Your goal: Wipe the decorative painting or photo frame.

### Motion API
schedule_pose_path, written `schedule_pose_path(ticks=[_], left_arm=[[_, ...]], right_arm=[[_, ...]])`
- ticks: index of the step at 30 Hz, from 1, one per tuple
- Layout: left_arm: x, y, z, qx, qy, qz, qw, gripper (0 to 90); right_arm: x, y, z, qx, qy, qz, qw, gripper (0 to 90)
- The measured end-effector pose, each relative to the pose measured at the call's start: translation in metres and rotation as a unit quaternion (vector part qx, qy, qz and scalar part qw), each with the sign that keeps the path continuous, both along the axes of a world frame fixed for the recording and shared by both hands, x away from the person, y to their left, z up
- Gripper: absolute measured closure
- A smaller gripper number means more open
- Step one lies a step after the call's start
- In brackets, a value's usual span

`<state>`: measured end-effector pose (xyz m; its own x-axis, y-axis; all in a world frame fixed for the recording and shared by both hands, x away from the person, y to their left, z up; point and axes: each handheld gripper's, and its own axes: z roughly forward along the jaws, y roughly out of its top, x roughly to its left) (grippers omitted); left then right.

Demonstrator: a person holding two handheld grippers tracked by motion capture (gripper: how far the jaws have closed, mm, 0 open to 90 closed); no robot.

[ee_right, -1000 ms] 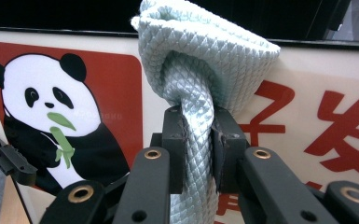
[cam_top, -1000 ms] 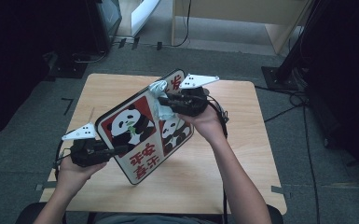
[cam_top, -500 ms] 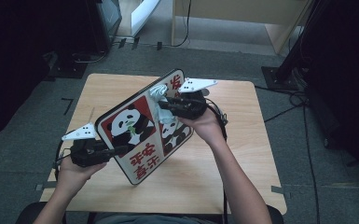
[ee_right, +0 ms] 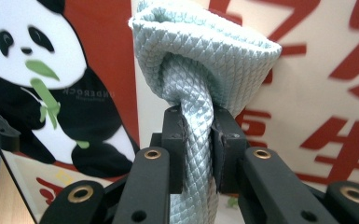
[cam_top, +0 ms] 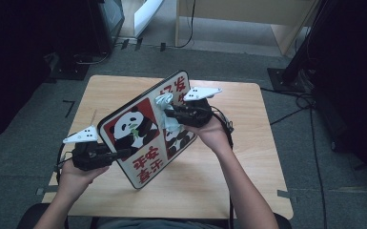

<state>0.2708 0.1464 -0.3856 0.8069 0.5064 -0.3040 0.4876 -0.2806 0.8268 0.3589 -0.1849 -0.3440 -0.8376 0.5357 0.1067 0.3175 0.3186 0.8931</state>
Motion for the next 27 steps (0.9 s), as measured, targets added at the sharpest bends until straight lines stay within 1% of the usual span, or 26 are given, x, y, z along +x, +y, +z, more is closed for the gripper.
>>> schedule_pose_path(ticks=[5, 6, 11, 14, 23, 25, 27], left_arm=[[-0.001, 0.0, 0.0, 0.001, 0.001, -0.002, 1.0, 74.3], [-0.001, -0.001, 0.0, 0.001, 0.0, -0.002, 1.0, 74.3], [-0.001, -0.001, 0.001, 0.004, 0.001, -0.006, 1.0, 73.7], [-0.001, -0.001, 0.001, 0.004, 0.001, -0.006, 1.0, 73.7], [0.0, 0.0, 0.0, 0.0, 0.002, -0.008, 1.0, 73.6], [0.001, 0.0, 0.0, 0.0, 0.003, -0.008, 1.0, 73.7], [0.001, 0.0, 0.0, 0.001, 0.002, -0.009, 1.0, 73.7]], right_arm=[[-0.001, -0.001, -0.008, -0.005, 0.004, 0.0, 1.0, 77.9], [-0.002, -0.002, -0.009, -0.008, 0.008, -0.003, 0.9999, 77.9], [-0.003, -0.003, -0.017, -0.011, 0.009, -0.005, 0.9999, 77.7], [-0.005, -0.004, -0.022, -0.013, 0.015, -0.008, 0.9998, 77.8], [-0.008, -0.006, -0.036, -0.024, 0.022, -0.009, 0.9994, 77.8], [-0.009, -0.007, -0.04, -0.025, 0.029, -0.011, 0.9992, 77.7], [-0.01, -0.008, -0.042, -0.025, 0.032, -0.012, 0.9991, 77.7]])
